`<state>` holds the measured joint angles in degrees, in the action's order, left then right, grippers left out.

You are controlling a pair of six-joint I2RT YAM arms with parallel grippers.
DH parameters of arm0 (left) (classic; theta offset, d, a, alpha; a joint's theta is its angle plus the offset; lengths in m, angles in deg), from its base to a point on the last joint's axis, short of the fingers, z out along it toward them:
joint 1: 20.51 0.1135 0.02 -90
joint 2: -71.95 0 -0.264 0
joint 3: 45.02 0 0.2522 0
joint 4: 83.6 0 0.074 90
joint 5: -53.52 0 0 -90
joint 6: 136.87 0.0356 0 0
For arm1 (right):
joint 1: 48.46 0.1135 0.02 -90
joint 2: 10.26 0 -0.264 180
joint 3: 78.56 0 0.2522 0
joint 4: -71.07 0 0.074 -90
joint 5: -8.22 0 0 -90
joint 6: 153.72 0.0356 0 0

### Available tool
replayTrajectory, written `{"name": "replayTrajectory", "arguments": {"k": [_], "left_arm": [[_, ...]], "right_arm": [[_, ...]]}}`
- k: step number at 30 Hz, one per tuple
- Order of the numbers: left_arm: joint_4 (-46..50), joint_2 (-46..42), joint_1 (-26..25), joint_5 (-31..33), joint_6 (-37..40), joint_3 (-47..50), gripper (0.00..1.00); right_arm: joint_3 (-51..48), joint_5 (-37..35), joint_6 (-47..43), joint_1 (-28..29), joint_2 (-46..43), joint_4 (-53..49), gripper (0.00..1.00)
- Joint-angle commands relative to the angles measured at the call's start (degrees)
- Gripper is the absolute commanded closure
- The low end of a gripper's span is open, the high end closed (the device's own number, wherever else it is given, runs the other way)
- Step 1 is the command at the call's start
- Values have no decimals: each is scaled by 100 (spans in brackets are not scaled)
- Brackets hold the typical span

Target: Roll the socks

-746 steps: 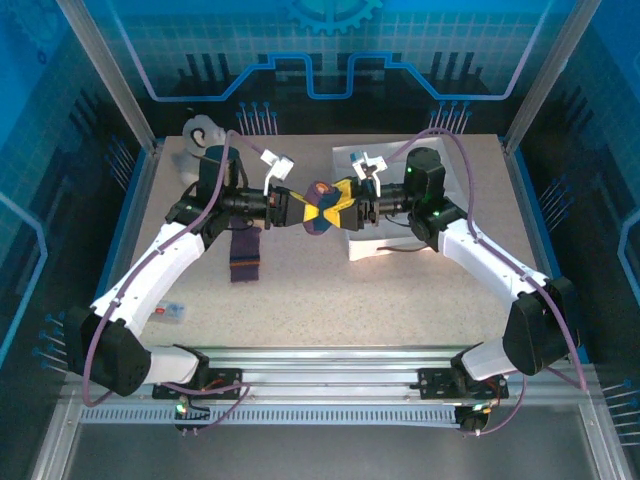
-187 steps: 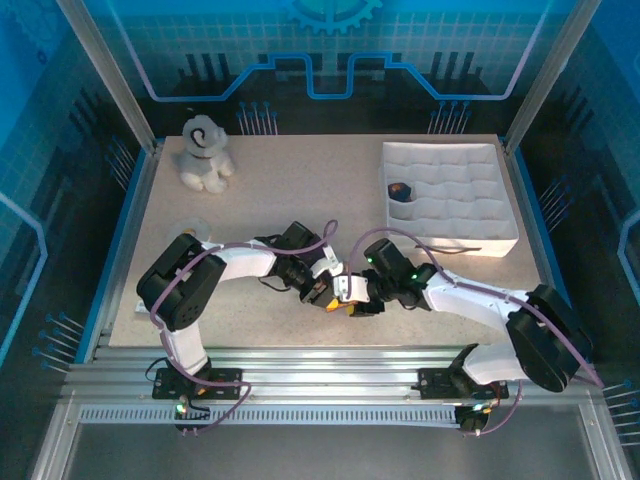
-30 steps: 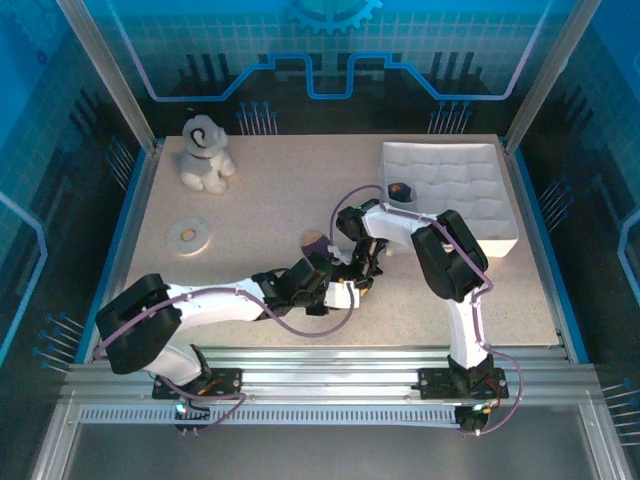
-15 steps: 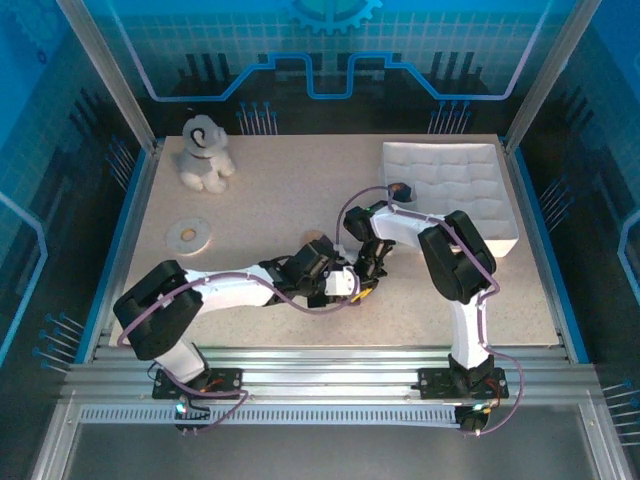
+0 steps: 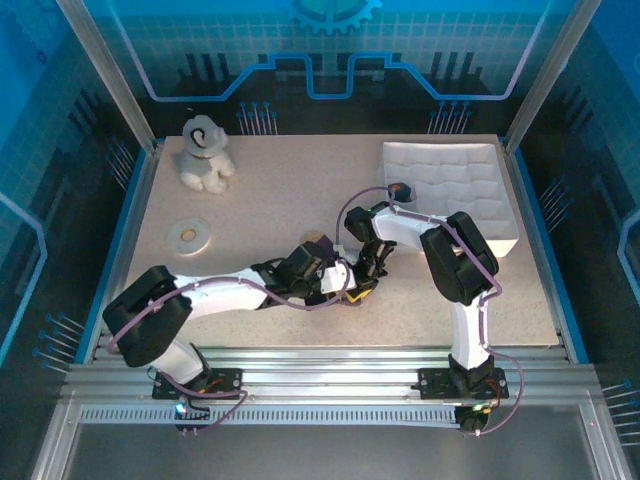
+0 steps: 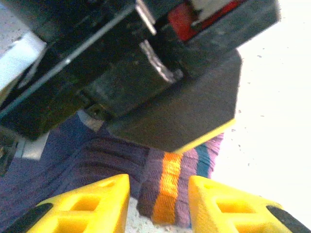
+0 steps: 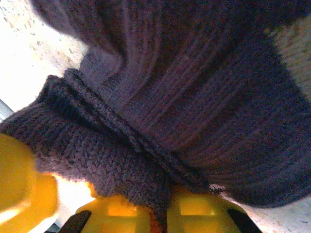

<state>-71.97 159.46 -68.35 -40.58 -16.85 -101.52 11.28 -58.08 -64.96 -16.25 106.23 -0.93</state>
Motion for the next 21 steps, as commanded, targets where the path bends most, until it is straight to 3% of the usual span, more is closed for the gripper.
{"name": "replayTrajectory", "arguments": {"k": [1, 13, 15, 20, 21], "left_arm": [[-308, -230, 42, -337, -320, 136, 63], [-211, 806, 196, -607, -577, -322, 65], [-81, 969, 258, -594, -682, -428, 70], [235, 1166, 418, -962, -1011, -640, 100], [298, 1191, 436, -1003, -1098, -665, 100]], "right_arm": [[-279, -619, -79, 11, 528, 480, 93], [-477, -624, -118, -24, 376, 576, 93], [-513, -606, -122, -42, 314, 609, 92], [-738, -416, -104, -87, -89, 934, 77], [-813, -359, -40, -123, -240, 1061, 74]]}}
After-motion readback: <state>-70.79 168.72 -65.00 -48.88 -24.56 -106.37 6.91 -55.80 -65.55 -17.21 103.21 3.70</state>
